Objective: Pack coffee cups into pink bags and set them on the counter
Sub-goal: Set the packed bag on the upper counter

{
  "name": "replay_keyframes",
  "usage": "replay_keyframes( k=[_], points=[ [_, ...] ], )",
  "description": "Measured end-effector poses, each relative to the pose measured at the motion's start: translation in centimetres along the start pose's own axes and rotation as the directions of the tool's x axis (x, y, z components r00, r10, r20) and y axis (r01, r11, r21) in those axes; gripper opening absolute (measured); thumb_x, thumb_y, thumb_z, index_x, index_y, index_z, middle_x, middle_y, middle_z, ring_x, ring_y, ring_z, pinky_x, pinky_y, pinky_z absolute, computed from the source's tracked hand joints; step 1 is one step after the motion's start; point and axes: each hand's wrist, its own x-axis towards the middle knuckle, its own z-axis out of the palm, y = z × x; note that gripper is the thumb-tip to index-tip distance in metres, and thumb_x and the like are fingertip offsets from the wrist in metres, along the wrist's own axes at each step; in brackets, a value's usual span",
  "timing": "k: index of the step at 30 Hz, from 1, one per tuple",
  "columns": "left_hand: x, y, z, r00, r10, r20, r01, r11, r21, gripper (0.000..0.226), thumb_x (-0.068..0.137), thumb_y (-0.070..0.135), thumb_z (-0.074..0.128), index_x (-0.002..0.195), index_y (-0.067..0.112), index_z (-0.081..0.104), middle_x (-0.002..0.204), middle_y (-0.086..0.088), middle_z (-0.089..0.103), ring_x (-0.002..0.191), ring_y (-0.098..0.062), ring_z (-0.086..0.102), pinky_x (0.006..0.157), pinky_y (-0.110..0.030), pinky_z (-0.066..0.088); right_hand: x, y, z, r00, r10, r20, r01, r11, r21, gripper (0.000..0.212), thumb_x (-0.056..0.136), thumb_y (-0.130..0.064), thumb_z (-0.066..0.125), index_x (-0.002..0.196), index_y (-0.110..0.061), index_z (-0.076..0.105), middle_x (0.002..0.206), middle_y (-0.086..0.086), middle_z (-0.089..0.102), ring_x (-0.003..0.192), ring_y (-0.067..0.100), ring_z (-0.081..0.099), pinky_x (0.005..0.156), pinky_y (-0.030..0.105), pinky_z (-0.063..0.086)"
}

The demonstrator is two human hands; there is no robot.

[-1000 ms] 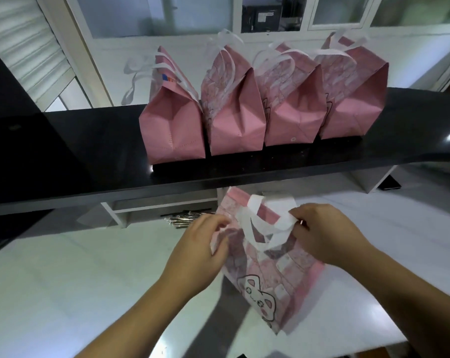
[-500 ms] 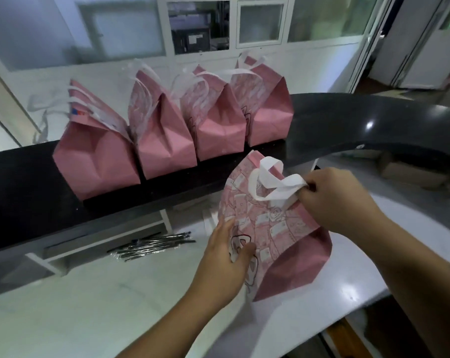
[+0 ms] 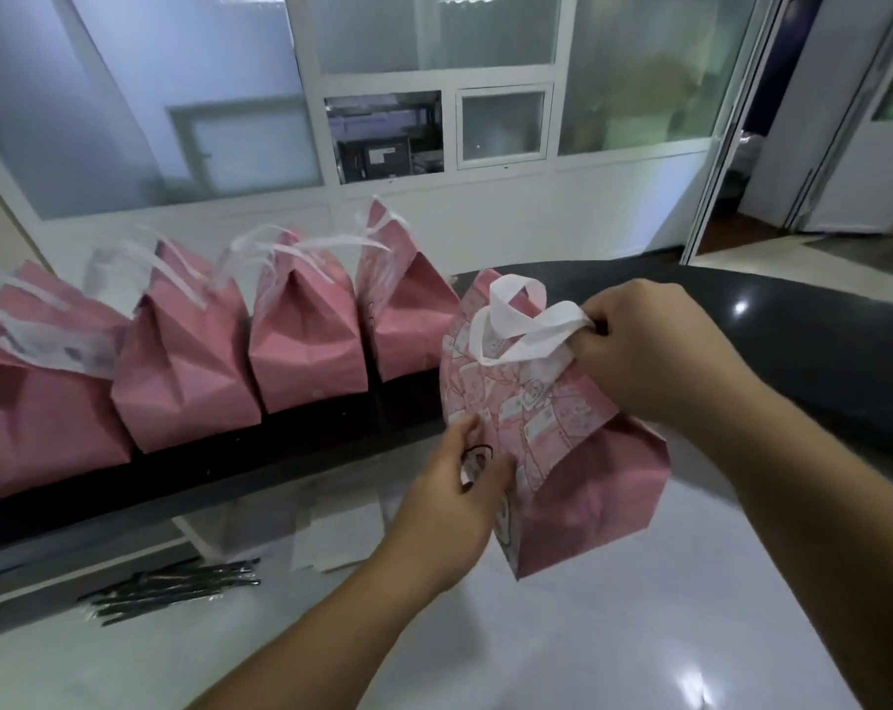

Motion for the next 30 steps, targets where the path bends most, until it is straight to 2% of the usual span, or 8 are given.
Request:
replay_keyframes(
  k=[3,5,8,10,16,20,23,30],
  points=[
    [2.7,2.5,2.4,0.998,0.060,-0.019,-0.060,0.998,0.015,0.064,0.078,0.080,0.049,0.139,0.066,0.040,0.123,0.049,0.049,0.108,0.032,0.043,0.095,-0.012,0.035,2.9,2.4,-1.0,0.999,-0.021,-0.048,0.021,1.000,-0.002,0.031,0.088,-0.022,0.055,0.062,-0.006,0.061,0.055,0.011,0.058,0.055,0.032,0.056,0.047,0.040,0.045],
    [4.8,4.1,3.4,0.997,0.073,-0.021,-0.073,0.997,0.011,0.067,0.078,0.078,0.050,0.142,0.060,0.040,0.125,0.044,0.051,0.111,0.029,0.046,0.095,-0.012,0.037,5.3,3.8,-1.1,0.998,-0.017,-0.060,0.016,1.000,-0.011,0.030,0.087,-0.019,0.055,0.061,-0.005,0.059,0.055,0.012,0.057,0.054,0.033,0.054,0.046,0.034,0.039],
    [8.0,6.0,4.3,0.998,0.056,-0.012,-0.056,0.998,0.011,0.071,0.081,0.072,0.052,0.147,0.050,0.044,0.140,0.025,0.058,0.126,0.004,0.056,0.102,-0.022,0.041,9.1,5.2,-0.4,0.998,0.011,-0.060,-0.012,1.000,-0.011,0.030,0.088,-0.017,0.054,0.061,-0.005,0.058,0.056,0.013,0.057,0.052,0.031,0.051,0.045,0.031,0.032],
    [10.3,6.8,4.6,0.999,0.053,-0.011,-0.053,0.998,0.032,0.067,0.088,0.066,0.051,0.150,0.045,0.043,0.146,0.016,0.056,0.127,-0.003,0.054,0.100,-0.022,0.039,11.8,5.9,0.3,0.998,0.037,-0.056,-0.037,0.999,0.000,0.028,0.088,-0.016,0.054,0.062,-0.007,0.058,0.057,0.011,0.057,0.053,0.029,0.051,0.046,0.029,0.029],
    [17.1,7.8,4.0,0.998,-0.002,-0.057,0.003,1.000,0.015,0.055,0.102,0.052,0.057,0.152,0.034,0.046,0.152,0.006,0.054,0.132,-0.013,0.054,0.107,-0.026,0.041,19.3,6.8,3.3,0.997,0.074,-0.019,-0.073,0.997,0.007,0.018,0.088,-0.014,0.053,0.077,-0.006,0.066,0.072,0.012,0.063,0.068,0.033,0.059,0.061,0.034,0.046],
    [20.9,7.8,2.9,0.996,-0.028,-0.082,0.032,0.998,0.052,0.059,0.099,0.057,0.054,0.153,0.036,0.044,0.150,0.007,0.055,0.122,-0.012,0.055,0.098,-0.027,0.043,23.6,6.6,6.1,0.997,0.068,-0.043,-0.067,0.998,0.009,0.017,0.088,-0.011,0.054,0.072,-0.007,0.059,0.069,0.011,0.058,0.059,0.028,0.051,0.059,0.032,0.040],
    [23.8,7.5,2.0,0.990,-0.035,-0.137,0.048,0.995,0.093,0.058,0.099,0.053,0.054,0.153,0.035,0.045,0.149,0.004,0.057,0.130,-0.019,0.056,0.110,-0.034,0.044,26.3,6.2,8.3,0.995,0.066,-0.074,-0.065,0.998,0.020,0.013,0.088,-0.010,0.054,0.076,-0.008,0.060,0.069,0.009,0.054,0.064,0.032,0.053,0.061,0.033,0.041],
    [28.1,7.2,1.0,0.983,-0.059,-0.172,0.085,0.985,0.149,0.059,0.097,0.056,0.052,0.151,0.033,0.048,0.146,0.003,0.058,0.127,-0.021,0.056,0.097,-0.026,0.038,30.4,5.5,12.6,0.993,0.067,-0.094,-0.063,0.997,0.046,0.019,0.091,-0.008,0.053,0.072,-0.011,0.055,0.070,0.007,0.056,0.067,0.031,0.058,0.059,0.035,0.046]
  ],
)
